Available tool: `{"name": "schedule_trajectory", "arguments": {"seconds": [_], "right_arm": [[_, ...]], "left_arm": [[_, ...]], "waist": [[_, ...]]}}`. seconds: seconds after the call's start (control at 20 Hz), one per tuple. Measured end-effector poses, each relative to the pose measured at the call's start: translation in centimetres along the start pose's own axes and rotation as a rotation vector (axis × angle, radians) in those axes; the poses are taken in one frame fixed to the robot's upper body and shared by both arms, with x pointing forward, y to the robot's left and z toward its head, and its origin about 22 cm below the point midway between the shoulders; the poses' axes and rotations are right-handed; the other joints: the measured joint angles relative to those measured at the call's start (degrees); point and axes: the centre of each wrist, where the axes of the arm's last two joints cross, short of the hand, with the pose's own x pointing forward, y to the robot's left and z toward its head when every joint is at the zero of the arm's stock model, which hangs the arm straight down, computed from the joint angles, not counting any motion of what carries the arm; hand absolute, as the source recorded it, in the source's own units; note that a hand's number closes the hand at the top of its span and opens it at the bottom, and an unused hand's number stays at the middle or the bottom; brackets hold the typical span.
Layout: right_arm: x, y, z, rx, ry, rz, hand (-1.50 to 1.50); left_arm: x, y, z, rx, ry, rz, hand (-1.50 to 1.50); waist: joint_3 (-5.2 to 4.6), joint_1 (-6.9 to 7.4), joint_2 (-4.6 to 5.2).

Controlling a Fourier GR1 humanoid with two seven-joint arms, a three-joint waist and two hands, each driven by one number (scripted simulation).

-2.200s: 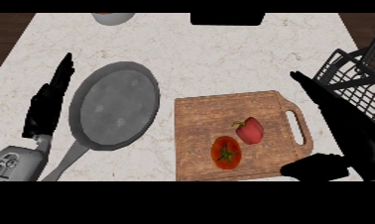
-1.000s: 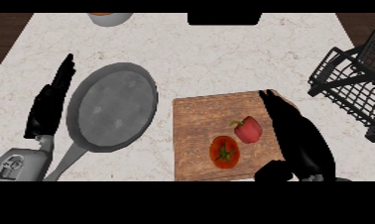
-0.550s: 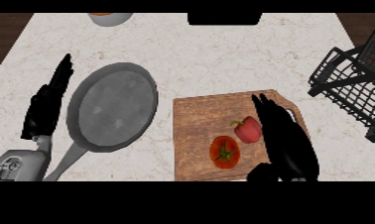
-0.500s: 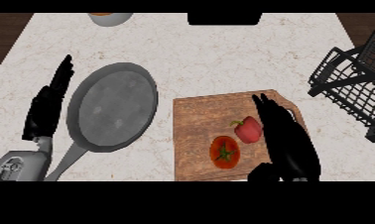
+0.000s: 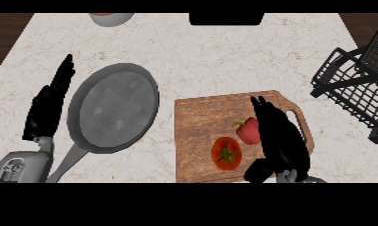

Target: Pick the bell pepper from the cutting board and place it in the tiered basket

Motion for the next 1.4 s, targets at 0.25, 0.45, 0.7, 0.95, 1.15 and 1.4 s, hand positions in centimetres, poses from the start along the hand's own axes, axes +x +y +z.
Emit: {"name": "schedule_trajectory", "arguments": {"seconds": [0.25,0.45,0.7,0.95,1.15,1.4], "right_arm": [[-0.4,0.4,-1.3,0.015,0.01,0.002,-1.5],[-0.2,1.4,-3.0,0.037,0.008,0.0,-1.5],[-0.1,2.1,-4.6,0.058,0.008,-0.005,-1.5],[-0.5,3.1,-5.2,0.126,0.008,0.002,1.5],[0.3,3.7,-5.5,0.139,-0.056,0.118,1.5],[0.8,3.9,-4.9,0.118,-0.098,0.135,1.5]], "left_arm": [[-0.2,-0.1,0.2,0.0,-0.001,-0.001,0.0],[-0.4,-0.2,0.3,0.004,-0.003,0.0,0.0],[0.0,-0.3,0.3,0.003,-0.004,-0.004,0.0],[0.2,0.1,0.0,0.002,0.0,0.002,0.0],[-0.1,0.2,0.1,-0.007,-0.002,0.003,0.0],[-0.3,0.2,0.3,-0.002,0.0,-0.001,0.0]], "waist": [[0.01,0.01,0.01],[0.01,0.06,0.02],[-0.03,0.08,-0.01],[-0.07,0.03,-0.05],[-0.3,0.1,-0.26],[-0.23,-0.01,-0.26]]}}
